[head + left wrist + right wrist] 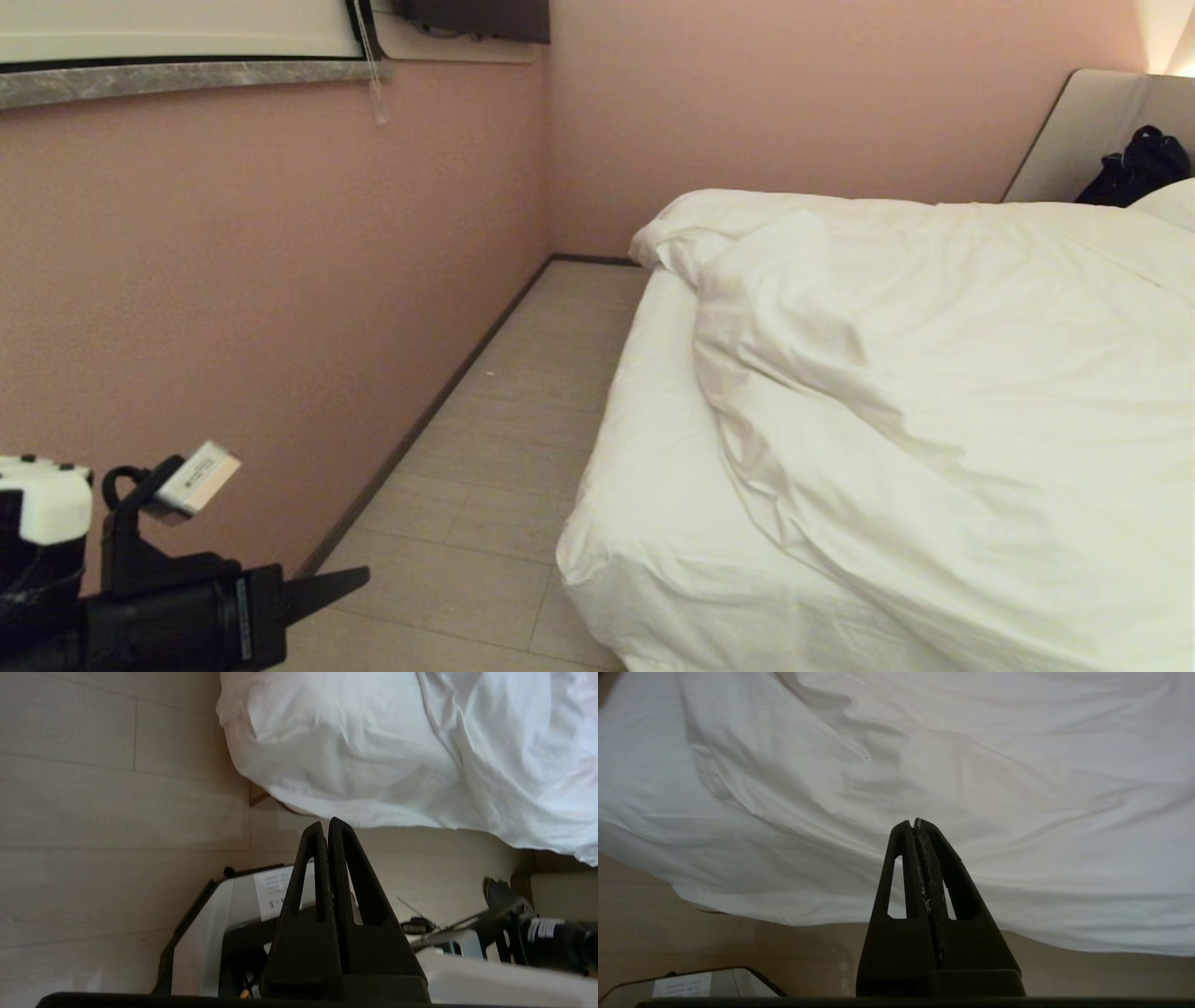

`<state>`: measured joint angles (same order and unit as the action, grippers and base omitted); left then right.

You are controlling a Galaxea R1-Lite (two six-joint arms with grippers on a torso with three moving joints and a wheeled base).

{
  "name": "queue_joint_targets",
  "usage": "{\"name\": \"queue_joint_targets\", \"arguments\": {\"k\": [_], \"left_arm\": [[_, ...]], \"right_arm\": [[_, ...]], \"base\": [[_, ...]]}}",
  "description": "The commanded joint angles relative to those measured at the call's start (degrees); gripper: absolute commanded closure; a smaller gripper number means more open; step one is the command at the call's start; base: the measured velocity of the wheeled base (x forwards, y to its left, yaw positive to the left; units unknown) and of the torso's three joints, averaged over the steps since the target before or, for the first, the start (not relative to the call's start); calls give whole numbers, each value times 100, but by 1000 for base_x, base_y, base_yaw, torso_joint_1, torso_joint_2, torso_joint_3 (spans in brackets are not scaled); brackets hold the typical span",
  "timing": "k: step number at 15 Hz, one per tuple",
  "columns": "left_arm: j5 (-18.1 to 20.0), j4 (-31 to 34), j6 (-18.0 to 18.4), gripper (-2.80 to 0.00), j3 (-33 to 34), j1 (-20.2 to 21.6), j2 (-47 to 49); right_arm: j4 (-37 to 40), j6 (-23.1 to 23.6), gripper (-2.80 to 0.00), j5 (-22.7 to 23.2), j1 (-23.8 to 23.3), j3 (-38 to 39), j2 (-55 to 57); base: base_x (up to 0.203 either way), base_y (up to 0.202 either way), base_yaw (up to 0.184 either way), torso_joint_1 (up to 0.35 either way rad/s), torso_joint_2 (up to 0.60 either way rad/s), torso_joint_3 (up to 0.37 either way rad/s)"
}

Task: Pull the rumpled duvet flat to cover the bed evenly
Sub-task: Flatten the corners of the folded blanket

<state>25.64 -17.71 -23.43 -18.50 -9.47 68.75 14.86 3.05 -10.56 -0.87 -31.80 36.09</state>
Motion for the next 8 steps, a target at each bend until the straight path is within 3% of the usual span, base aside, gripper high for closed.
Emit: {"name": "queue_joint_targets", "arguments": {"k": [1, 5, 8], "left_arm": [[57, -7, -14, 0, 274, 15, -482], [494, 98, 2, 0, 677, 9, -1246], [705, 237, 5, 0, 734, 0, -1373]], "right_arm": [[61, 3, 0, -230, -12, -487, 1249], [-161, 5, 0, -431, 80, -1523, 2707], [-238, -123, 0, -464, 607, -2458, 3584]], "base": [[0, 0, 0, 0, 0, 0], [0, 0, 0, 0, 0, 0], [0, 0, 0, 0, 0, 0]]}}
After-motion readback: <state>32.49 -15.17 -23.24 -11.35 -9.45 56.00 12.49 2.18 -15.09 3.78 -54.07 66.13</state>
